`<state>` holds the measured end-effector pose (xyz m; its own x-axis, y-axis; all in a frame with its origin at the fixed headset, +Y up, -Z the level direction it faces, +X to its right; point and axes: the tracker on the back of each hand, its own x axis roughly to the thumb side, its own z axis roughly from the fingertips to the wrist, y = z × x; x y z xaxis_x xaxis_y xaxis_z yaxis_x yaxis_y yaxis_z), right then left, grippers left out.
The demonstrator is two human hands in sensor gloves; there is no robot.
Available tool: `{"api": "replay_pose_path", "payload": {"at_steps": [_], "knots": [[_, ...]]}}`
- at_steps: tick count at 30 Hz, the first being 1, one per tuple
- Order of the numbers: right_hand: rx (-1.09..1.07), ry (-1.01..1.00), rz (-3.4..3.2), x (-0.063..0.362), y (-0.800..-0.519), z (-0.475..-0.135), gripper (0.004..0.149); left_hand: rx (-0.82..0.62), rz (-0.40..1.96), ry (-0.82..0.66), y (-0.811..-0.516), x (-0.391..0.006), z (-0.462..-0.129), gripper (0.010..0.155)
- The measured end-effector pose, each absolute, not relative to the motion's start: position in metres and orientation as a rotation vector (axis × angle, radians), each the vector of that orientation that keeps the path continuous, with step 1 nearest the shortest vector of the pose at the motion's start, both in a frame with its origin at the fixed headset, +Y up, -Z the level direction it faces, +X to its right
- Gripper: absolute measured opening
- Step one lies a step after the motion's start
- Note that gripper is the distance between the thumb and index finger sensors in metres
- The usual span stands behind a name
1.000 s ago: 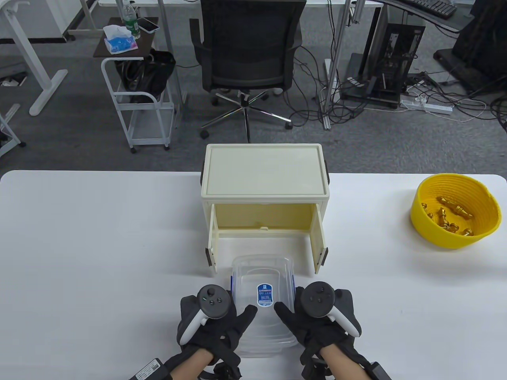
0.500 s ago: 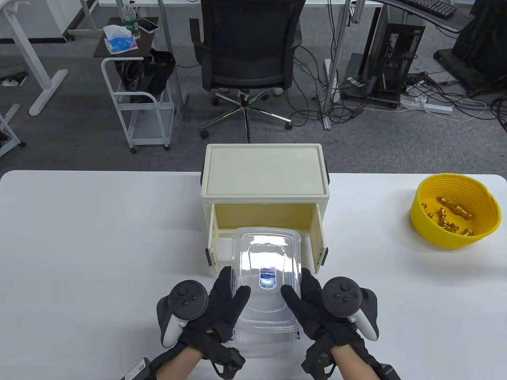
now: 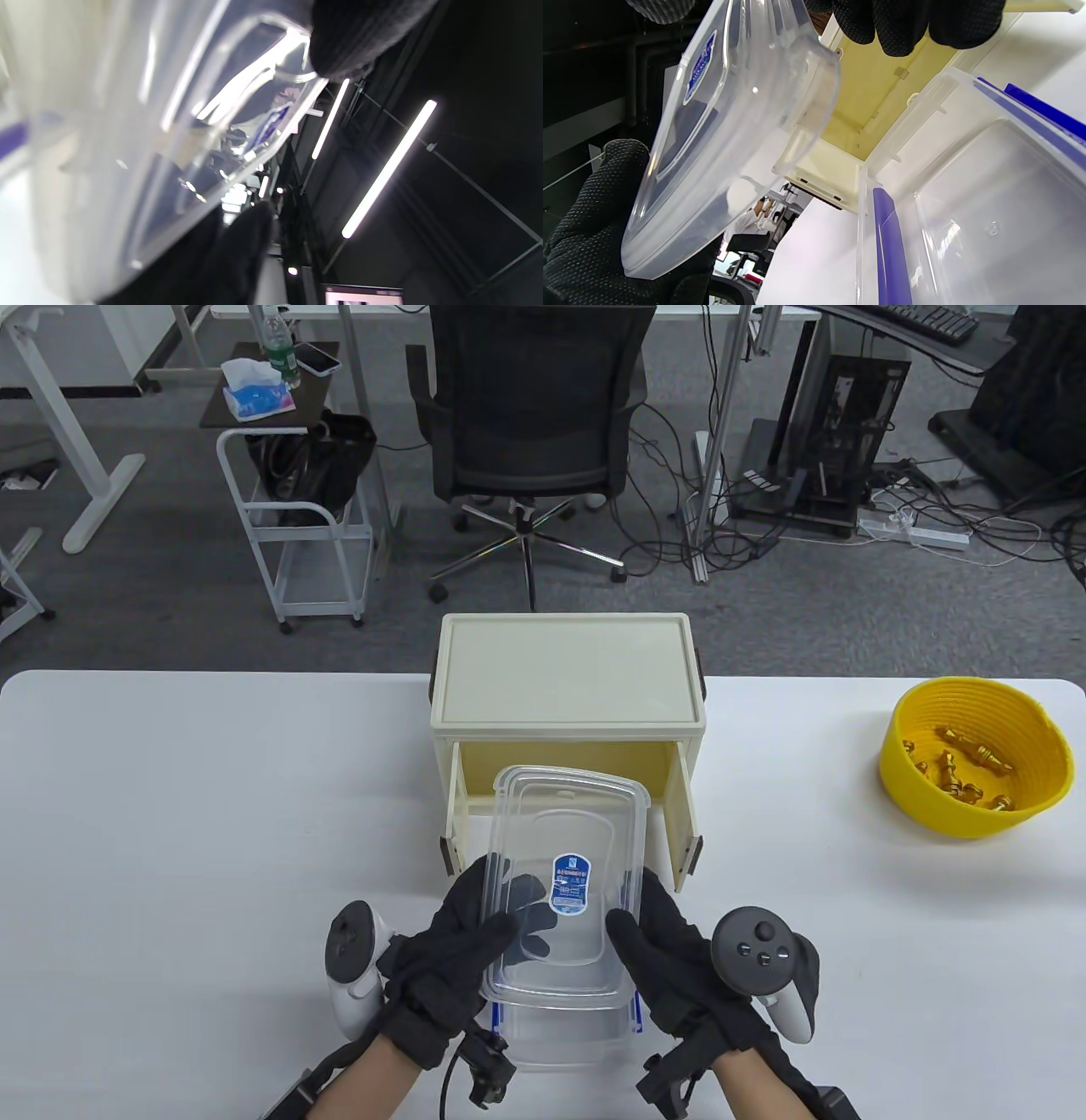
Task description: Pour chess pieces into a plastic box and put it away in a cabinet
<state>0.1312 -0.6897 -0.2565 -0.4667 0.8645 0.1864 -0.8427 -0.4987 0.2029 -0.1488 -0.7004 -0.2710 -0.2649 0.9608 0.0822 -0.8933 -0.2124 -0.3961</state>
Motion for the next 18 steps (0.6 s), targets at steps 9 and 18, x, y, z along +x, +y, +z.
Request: {"api": "replay_pose_path", "payload": {"at_steps": [9, 18], "knots": [[0.307, 0.051, 2.043, 0.140, -0.686, -0.258, 0.085, 0.020, 1.812, -0.515, -0.657, -0.178, -0.267, 0.068], [0.291, 0.052, 2.031, 0.141, -0.686, -0.259, 0.084, 0.504, 1.404, -0.341, -0.610, -0.247, -0.256, 0.070]]}}
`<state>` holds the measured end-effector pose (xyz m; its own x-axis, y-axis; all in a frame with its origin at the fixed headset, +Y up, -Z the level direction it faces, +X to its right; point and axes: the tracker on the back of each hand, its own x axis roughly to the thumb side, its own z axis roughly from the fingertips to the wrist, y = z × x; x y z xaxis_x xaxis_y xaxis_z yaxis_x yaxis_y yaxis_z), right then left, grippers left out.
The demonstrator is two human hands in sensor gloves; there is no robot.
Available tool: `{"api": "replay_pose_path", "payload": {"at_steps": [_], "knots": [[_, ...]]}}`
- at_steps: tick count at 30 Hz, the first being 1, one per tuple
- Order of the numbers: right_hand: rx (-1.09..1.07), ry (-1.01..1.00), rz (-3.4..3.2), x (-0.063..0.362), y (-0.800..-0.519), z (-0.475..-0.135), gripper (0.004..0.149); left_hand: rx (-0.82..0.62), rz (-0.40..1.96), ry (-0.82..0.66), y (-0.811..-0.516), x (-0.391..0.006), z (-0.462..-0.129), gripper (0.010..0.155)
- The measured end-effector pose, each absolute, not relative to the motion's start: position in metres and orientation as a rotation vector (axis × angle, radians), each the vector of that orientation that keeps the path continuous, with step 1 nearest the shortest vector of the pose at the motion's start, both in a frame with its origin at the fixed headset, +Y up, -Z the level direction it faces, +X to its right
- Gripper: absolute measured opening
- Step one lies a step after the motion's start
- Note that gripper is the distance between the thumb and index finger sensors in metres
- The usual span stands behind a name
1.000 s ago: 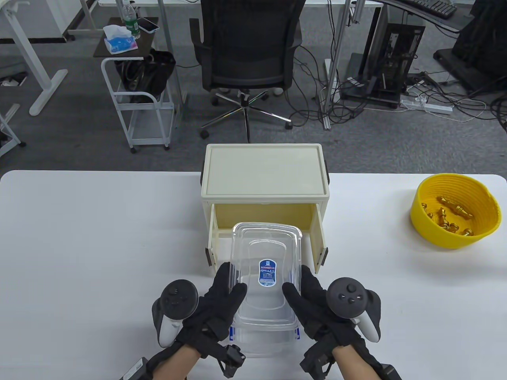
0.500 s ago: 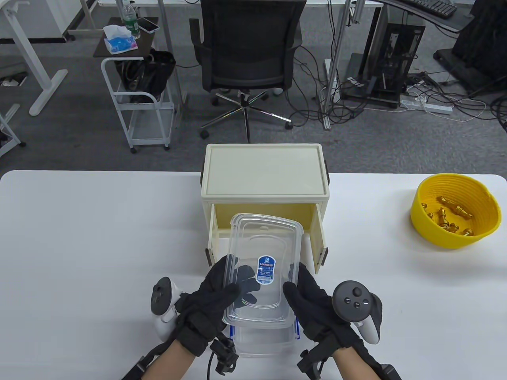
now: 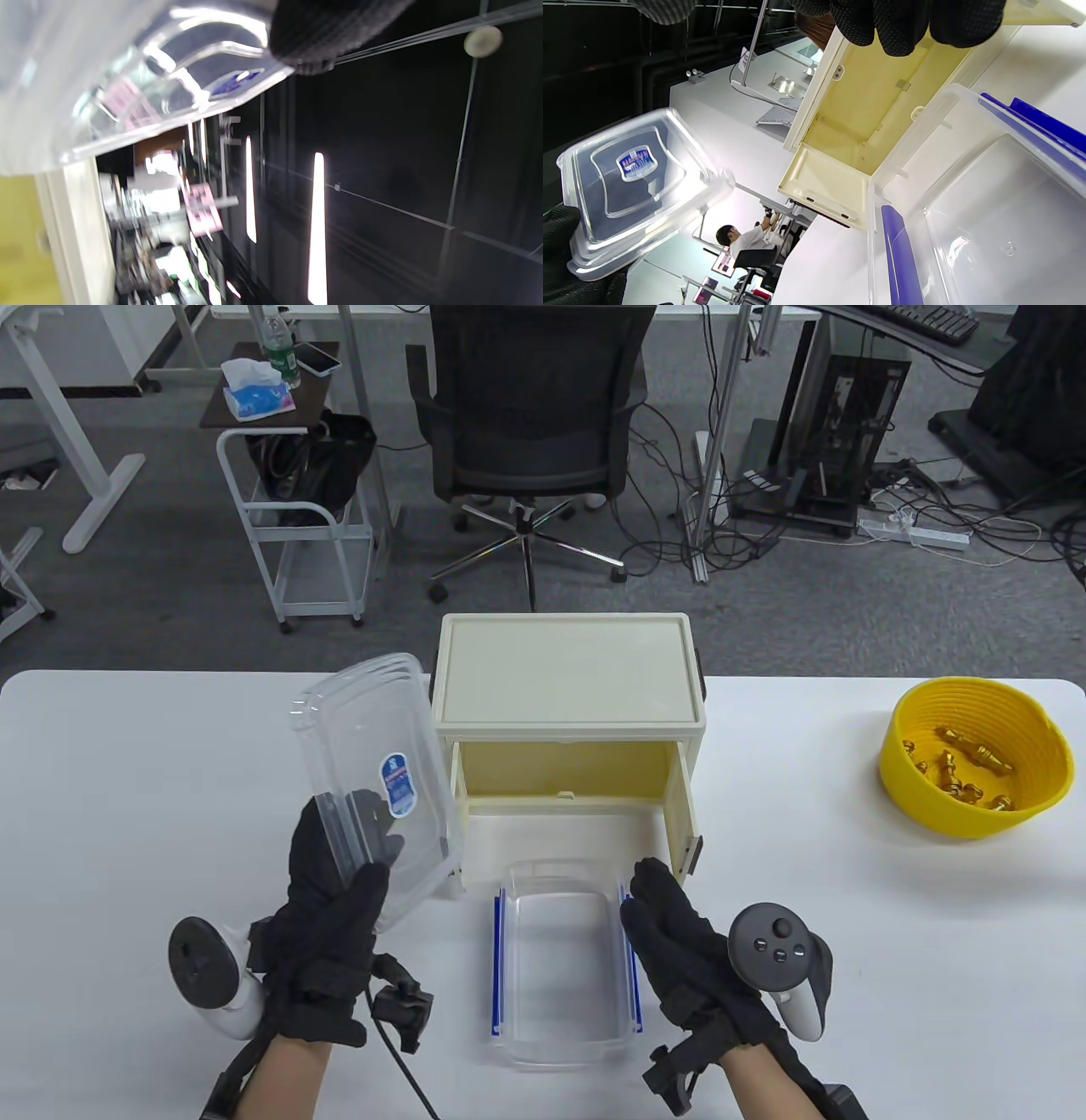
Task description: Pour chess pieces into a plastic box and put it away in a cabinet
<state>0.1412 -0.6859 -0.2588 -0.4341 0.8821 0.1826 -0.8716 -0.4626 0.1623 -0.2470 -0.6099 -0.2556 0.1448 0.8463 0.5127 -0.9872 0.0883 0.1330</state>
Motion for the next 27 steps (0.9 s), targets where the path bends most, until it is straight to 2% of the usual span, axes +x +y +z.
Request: {"api": "replay_pose_path", "payload": {"at_steps": [4, 7, 10, 15, 27], "knots": [[0.286, 0.048, 2.030, 0.142, -0.685, -0.259, 0.084, 0.637, 1.052, -0.167, -0.610, -0.269, -0.260, 0.070], [0.283, 0.044, 2.034, 0.143, -0.685, -0.259, 0.084, 0.638, 0.849, -0.036, -0.619, -0.279, -0.267, 0.070], [0.280, 0.043, 2.034, 0.143, -0.685, -0.259, 0.084, 0.578, 0.633, 0.098, -0.635, -0.287, -0.279, 0.070], [0.280, 0.042, 2.040, 0.143, -0.686, -0.259, 0.083, 0.449, 0.381, 0.207, -0.666, -0.292, -0.296, 0.070], [0.282, 0.056, 2.065, 0.141, -0.688, -0.259, 0.083, 0.098, -0.184, 0.261, -0.740, -0.290, -0.317, 0.070]]}}
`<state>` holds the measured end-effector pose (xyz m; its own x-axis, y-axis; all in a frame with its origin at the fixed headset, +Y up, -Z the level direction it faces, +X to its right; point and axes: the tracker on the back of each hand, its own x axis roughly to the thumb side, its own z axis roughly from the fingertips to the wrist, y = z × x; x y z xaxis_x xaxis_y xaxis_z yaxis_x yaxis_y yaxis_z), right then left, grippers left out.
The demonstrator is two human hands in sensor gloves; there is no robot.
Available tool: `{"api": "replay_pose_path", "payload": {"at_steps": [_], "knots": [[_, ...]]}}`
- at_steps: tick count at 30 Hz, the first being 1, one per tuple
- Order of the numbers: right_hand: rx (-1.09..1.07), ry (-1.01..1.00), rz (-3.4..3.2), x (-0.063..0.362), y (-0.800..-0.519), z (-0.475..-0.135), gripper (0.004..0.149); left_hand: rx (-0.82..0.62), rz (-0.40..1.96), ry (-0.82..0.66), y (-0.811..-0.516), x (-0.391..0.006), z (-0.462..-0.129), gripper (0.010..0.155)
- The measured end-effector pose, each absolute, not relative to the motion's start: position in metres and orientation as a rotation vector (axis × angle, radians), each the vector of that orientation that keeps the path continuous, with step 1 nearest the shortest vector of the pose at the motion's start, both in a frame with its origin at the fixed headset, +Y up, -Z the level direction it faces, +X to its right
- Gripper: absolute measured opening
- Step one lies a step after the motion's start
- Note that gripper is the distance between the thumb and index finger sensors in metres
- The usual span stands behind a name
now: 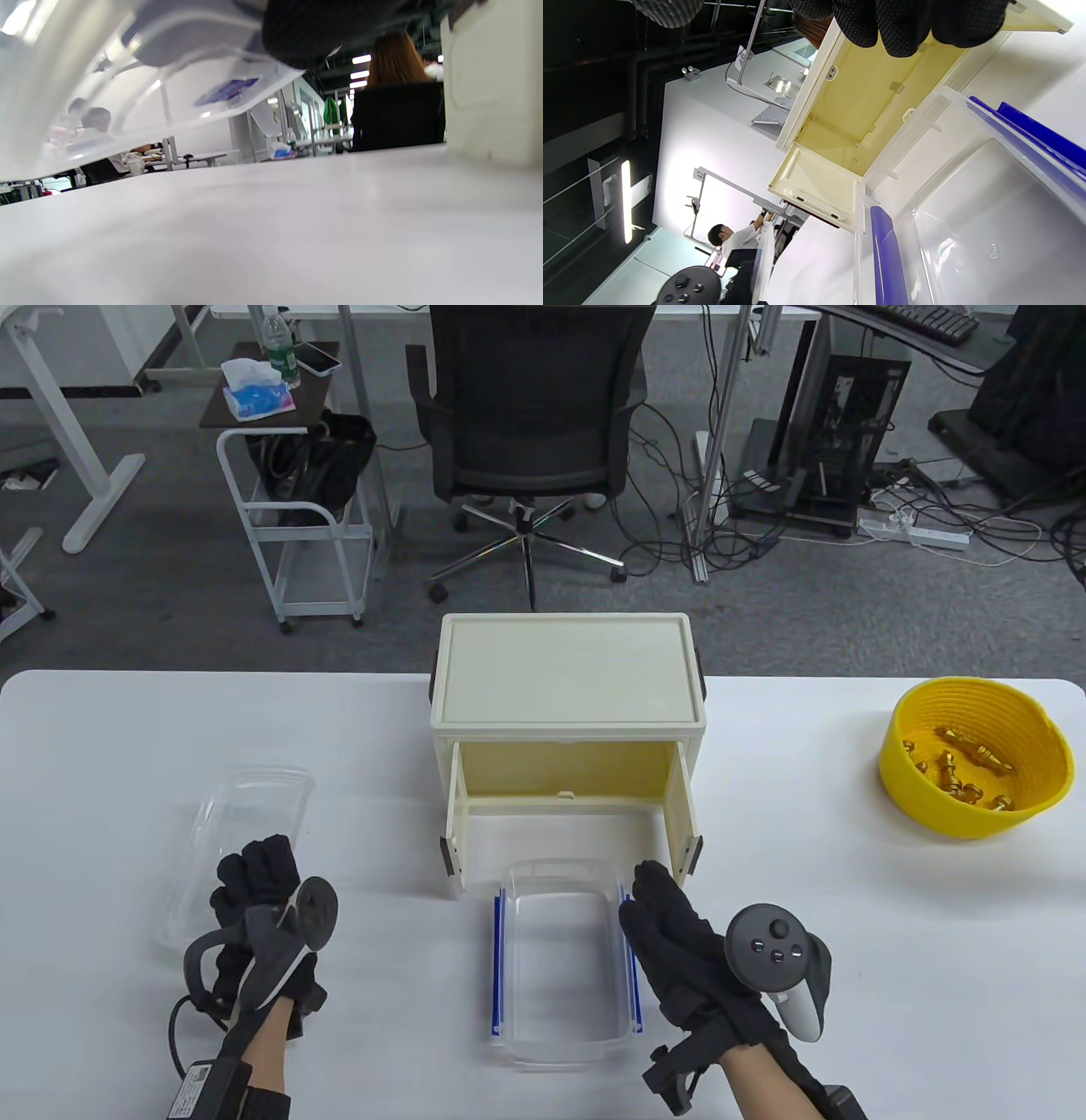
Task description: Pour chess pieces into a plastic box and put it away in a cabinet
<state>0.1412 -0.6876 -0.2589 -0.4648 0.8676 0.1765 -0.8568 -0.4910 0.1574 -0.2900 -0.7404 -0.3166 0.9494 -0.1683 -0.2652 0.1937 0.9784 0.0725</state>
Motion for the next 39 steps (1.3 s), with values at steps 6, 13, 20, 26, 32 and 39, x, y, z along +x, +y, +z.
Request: {"api": "replay_pose_path", "payload": {"at_steps": [6, 13, 20, 26, 32, 39], "knots": [[0.285, 0.068, 2.082, 0.139, -0.689, -0.259, 0.083, -0.073, -0.266, 0.251, -0.768, -0.291, -0.320, 0.071], [0.288, 0.080, 2.090, 0.137, -0.691, -0.259, 0.083, -0.151, -0.202, 0.233, -0.774, -0.294, -0.321, 0.070], [0.290, 0.088, 2.094, 0.136, -0.692, -0.259, 0.083, -0.198, -0.128, 0.207, -0.778, -0.295, -0.322, 0.067], [0.292, 0.089, 2.096, 0.135, -0.692, -0.259, 0.083, -0.230, -0.133, 0.202, -0.780, -0.295, -0.323, 0.067], [0.296, 0.094, 2.100, 0.134, -0.693, -0.258, 0.083, -0.272, -0.123, 0.193, -0.780, -0.293, -0.322, 0.066], [0.291, 0.090, 2.103, 0.135, -0.693, -0.258, 0.082, -0.314, -0.135, 0.202, -0.780, -0.290, -0.323, 0.062]]}}
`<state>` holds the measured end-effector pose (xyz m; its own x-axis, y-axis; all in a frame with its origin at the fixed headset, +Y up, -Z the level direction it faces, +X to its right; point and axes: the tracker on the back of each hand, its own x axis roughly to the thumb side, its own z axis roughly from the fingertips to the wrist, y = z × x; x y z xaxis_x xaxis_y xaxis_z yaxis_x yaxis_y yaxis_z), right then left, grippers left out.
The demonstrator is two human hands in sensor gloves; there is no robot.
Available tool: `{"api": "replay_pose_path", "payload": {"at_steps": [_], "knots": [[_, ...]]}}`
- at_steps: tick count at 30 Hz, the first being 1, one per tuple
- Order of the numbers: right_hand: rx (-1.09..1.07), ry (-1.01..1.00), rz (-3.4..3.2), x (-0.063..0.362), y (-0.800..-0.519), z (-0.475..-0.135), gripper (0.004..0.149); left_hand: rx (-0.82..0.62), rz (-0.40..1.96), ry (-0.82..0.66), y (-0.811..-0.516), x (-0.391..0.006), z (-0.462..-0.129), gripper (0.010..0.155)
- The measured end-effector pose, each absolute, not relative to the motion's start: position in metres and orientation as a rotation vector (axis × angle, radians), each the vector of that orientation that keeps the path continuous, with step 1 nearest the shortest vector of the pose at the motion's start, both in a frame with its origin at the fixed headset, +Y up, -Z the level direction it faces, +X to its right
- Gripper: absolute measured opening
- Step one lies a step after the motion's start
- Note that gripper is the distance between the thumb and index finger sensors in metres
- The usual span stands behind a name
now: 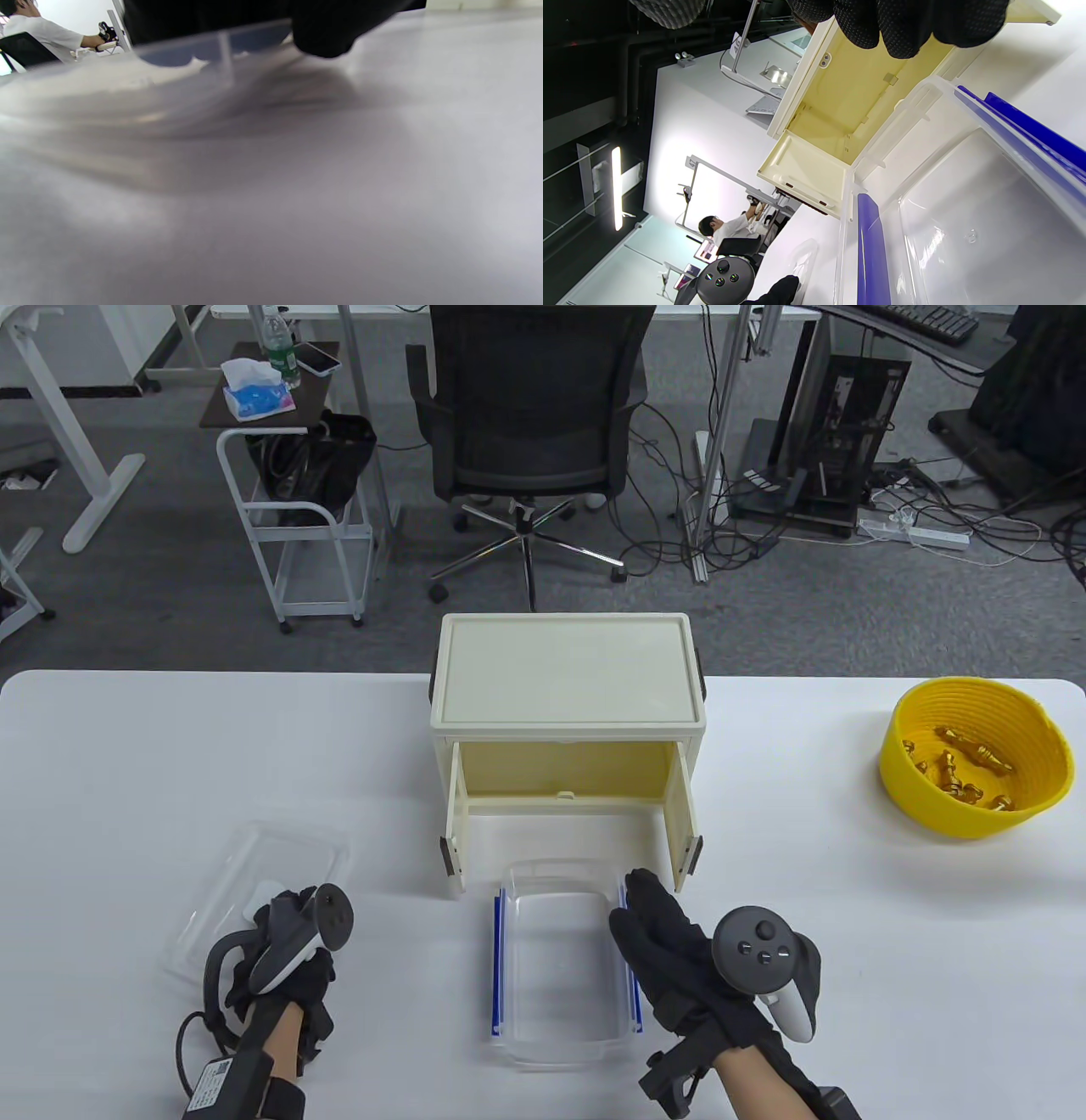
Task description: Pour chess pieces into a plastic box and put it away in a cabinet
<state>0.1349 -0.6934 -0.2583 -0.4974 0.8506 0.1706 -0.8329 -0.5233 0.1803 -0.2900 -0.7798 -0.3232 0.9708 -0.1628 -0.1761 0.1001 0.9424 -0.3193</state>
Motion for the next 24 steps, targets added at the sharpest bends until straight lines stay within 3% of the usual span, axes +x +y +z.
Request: {"api": "replay_pose_path", "payload": {"at_steps": [4, 9, 14, 17, 24], "knots": [[0.287, 0.074, 2.103, 0.137, -0.691, -0.257, 0.082, -0.236, -0.113, 0.218, -0.771, -0.288, -0.321, 0.063], [0.261, -0.050, 2.068, 0.147, -0.676, -0.254, 0.082, -0.033, 0.020, 0.212, -0.740, -0.273, -0.315, 0.069], [0.080, -0.231, 2.018, 0.179, -0.664, -0.255, 0.083, 0.126, 0.197, 0.162, -0.704, -0.264, -0.305, 0.071], [-0.149, -0.288, 1.960, 0.212, -0.676, -0.276, 0.086, 0.170, 0.318, 0.144, -0.691, -0.265, -0.302, 0.071], [-0.569, -0.058, 1.524, 0.298, -0.739, -0.351, 0.098, 0.175, 0.412, 0.133, -0.683, -0.267, -0.300, 0.072]]}}
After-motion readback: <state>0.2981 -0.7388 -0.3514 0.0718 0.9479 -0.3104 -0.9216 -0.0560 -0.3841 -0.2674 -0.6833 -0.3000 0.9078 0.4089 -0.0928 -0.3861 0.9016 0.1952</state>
